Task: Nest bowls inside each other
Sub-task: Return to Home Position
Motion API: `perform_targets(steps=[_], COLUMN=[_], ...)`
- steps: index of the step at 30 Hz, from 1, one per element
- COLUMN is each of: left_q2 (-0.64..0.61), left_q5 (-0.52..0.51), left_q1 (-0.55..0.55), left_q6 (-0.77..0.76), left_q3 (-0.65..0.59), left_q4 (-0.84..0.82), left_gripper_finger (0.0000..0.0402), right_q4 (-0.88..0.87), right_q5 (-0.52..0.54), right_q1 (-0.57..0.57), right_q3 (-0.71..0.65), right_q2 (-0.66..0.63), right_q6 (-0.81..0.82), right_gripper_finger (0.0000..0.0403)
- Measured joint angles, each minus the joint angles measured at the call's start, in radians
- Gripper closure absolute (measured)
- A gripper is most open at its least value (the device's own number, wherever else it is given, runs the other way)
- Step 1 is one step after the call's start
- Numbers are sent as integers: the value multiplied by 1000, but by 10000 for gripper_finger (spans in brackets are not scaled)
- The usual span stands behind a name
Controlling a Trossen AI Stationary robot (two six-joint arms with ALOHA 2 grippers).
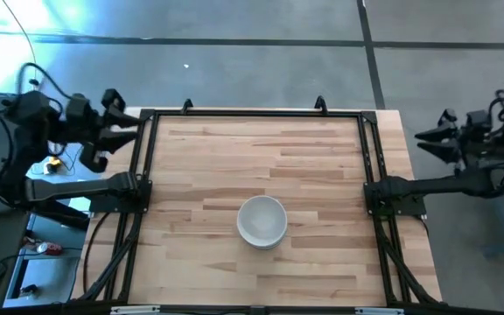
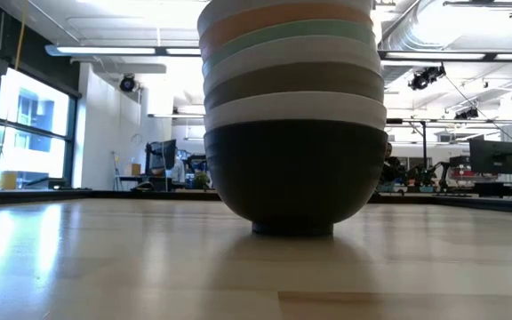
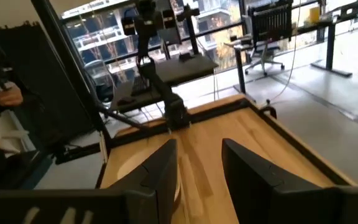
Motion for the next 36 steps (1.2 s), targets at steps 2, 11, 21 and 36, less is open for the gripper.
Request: perform_targets(steps=[2,11,21,36], left_q2=[-3,-15,-85,-235], left_q5=[25,157,238,263], left_q1=[0,0,-33,-111], left_q6=[-14,-62,15,-101], left_q3=[-36,-240,-464,-776], left_q4=[3,142,151,434], left_gripper_finger=[277,302,302,302], right_q4=[27,254,289,495], right_q5=[-1,-57,-85,-68], right_q1=[0,0,0,0], right_q3=[-74,-316,-571,-666], right_q2=[-46,-233,-298,-353], right_q6=[10,67,7,19], right_gripper_finger=[284,284,284,284])
